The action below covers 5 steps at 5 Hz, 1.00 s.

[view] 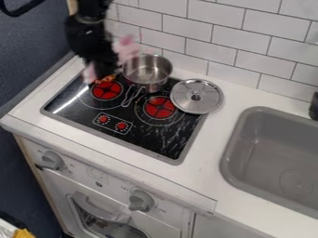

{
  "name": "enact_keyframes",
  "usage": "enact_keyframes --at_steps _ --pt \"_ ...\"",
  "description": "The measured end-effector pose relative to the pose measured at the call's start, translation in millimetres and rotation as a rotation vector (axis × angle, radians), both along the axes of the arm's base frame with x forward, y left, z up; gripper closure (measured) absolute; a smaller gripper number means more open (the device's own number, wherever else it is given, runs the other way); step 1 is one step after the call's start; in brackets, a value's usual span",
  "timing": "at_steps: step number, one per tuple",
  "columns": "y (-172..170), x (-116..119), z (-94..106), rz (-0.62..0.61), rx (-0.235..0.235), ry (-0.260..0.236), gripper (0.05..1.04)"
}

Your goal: Took the pink rabbit and placed it on the left side of stove

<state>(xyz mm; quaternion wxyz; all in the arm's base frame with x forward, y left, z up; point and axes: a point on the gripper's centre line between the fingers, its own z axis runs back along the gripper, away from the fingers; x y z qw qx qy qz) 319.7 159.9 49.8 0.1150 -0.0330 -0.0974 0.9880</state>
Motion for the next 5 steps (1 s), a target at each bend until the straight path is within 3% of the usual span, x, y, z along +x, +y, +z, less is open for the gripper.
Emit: enact_keyframes --at_steps 2,3,4,5 --pt "30 -4 -40.9 0.062 -0.065 0.093 0.805" --pt "39 -7 -51.6 0.088 -0.056 0.132 0.805" --pt "39 -7 -59.4 0.086 -0.05 0.153 0.736" --pt "38 -7 -59.3 0.081 -0.057 0.15 0.437"
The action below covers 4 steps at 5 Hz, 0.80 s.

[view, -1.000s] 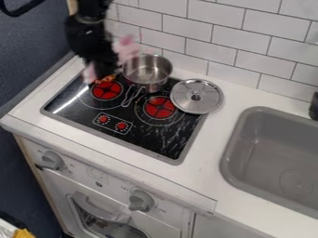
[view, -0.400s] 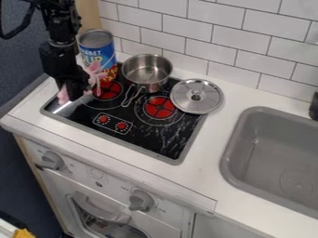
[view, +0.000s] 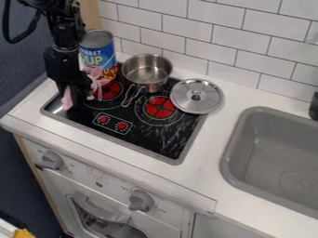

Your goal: Took the pink rabbit and placed it on the left side of stove

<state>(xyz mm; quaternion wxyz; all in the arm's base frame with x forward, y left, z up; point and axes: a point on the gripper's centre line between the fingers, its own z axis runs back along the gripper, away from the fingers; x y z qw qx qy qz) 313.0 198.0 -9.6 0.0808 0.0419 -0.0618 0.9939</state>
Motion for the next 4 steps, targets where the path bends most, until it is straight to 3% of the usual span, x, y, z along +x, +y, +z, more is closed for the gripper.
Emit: enact_keyframes --at_steps 1,2,4 --pt "-5 -1 -2.3 -0.03 -0.005 0.004 0.14" --pt "-10 1 10.7 -0.051 0.005 -0.034 0.071" --pt "-17 1 41.6 -0.079 0.024 -0.109 0.081"
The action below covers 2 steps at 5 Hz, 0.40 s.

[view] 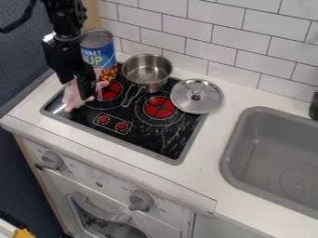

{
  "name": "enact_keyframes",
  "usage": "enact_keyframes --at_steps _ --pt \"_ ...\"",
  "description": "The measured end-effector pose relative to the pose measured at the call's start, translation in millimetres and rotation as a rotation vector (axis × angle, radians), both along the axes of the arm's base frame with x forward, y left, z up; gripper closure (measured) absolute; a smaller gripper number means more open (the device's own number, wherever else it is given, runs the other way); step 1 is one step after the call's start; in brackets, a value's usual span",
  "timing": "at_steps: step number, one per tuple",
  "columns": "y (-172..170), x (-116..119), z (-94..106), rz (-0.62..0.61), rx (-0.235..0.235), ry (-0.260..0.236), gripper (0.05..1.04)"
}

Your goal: Took the pink rabbit and placed it on the left side of stove

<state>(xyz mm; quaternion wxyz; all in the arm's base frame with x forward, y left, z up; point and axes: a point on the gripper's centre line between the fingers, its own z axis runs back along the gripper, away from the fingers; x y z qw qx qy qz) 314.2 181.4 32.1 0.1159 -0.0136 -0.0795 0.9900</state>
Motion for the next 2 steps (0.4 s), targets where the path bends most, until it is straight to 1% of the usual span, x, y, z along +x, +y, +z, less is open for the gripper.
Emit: enact_keyframes --at_steps 1,2 --pt "-2.0 1.8 27.2 -0.016 0.022 -0.052 0.082" --pt "-10.8 10.3 31.1 -0.074 0.033 -0.074 0.082"
